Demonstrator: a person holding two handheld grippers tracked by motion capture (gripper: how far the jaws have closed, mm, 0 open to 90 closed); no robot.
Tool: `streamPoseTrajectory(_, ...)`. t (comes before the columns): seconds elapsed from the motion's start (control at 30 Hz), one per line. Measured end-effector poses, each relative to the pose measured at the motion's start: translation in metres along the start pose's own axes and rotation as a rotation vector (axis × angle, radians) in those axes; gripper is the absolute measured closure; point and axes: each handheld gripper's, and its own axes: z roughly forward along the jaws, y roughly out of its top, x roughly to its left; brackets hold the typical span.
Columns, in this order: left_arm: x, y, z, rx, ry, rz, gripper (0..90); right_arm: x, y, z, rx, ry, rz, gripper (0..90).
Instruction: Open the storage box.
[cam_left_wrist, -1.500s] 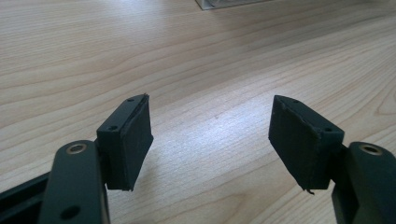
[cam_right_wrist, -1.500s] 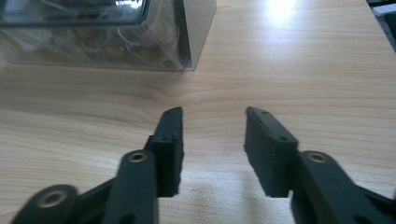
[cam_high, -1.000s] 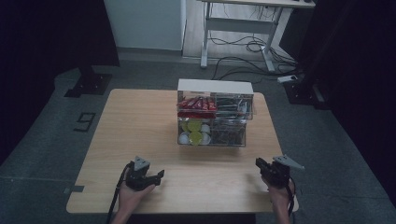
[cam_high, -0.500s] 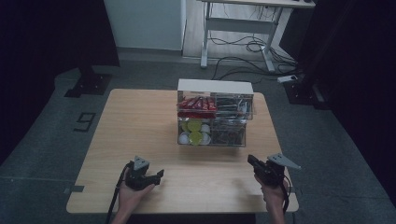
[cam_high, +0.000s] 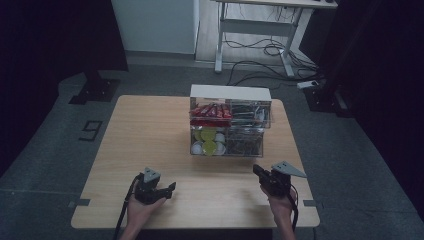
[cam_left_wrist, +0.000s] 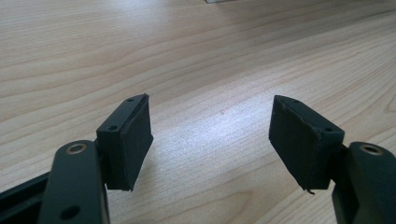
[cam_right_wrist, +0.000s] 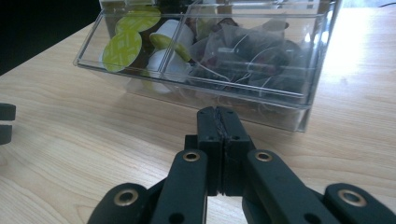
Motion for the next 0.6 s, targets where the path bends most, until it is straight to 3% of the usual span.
streamPoseTrajectory(0.6,-0.004,-0.002,-0.001,0.005,-0.004,0.015,30.1,-0.002,0.0,0.038,0.045,0.018,0.008,89.3)
